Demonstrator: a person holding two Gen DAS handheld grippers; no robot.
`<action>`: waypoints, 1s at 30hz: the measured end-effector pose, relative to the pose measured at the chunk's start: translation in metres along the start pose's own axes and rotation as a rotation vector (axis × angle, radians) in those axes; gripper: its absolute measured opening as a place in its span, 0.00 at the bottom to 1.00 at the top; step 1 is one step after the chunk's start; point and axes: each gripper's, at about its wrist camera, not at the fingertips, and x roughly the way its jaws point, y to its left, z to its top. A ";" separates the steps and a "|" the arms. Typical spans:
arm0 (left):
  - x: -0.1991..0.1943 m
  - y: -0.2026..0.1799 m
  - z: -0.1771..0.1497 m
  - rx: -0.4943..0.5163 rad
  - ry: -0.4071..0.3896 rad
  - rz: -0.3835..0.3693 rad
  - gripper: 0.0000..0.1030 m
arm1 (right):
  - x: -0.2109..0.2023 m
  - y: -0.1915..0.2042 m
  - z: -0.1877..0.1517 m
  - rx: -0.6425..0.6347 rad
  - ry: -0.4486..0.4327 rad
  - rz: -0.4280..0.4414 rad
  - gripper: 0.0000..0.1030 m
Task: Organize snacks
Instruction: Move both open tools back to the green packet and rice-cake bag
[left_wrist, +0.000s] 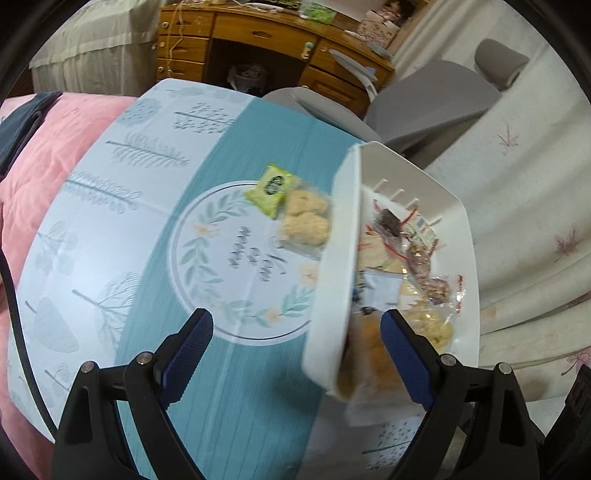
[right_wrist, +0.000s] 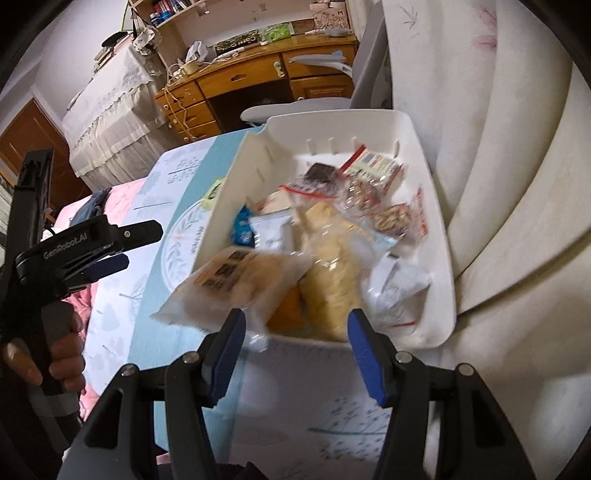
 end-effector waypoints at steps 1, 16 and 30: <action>-0.001 0.006 -0.001 -0.005 -0.001 0.002 0.89 | -0.001 0.003 -0.002 0.001 -0.004 0.008 0.56; -0.012 0.089 0.014 0.038 0.058 -0.019 0.89 | 0.007 0.098 0.003 0.024 -0.071 0.054 0.56; 0.009 0.142 0.082 0.283 0.129 -0.018 0.89 | 0.061 0.161 0.032 0.312 0.009 0.008 0.56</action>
